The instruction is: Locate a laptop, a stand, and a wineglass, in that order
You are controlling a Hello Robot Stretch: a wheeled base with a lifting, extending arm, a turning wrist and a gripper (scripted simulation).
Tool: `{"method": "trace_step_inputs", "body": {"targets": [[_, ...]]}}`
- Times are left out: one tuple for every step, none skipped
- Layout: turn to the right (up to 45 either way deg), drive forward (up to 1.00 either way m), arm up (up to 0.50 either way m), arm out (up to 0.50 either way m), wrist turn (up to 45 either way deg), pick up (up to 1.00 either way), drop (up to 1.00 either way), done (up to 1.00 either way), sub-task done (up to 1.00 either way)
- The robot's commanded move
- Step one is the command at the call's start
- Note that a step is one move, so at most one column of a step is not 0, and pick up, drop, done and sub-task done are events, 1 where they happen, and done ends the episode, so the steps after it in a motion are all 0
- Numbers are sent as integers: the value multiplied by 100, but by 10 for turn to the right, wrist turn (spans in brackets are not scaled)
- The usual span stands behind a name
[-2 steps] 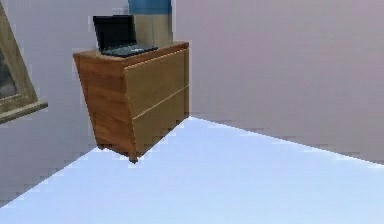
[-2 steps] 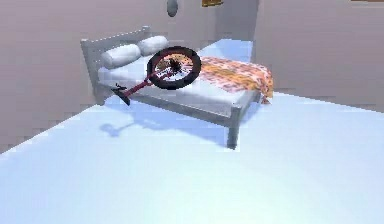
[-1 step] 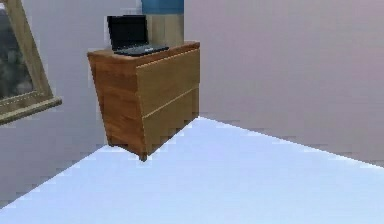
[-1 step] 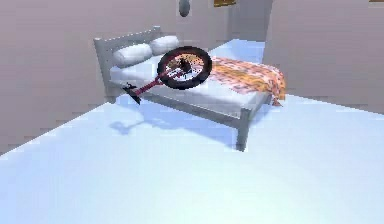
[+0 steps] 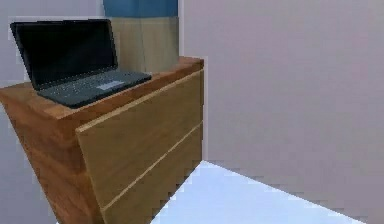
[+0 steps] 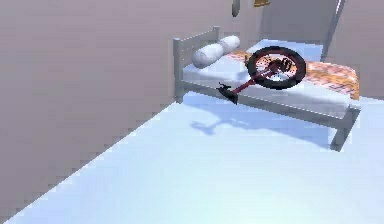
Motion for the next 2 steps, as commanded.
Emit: {"method": "trace_step_inputs", "body": {"targets": [[-210,0,0,0,0,0,0,0,0],[0,0,0,0,0,0,0,0,100]]}}
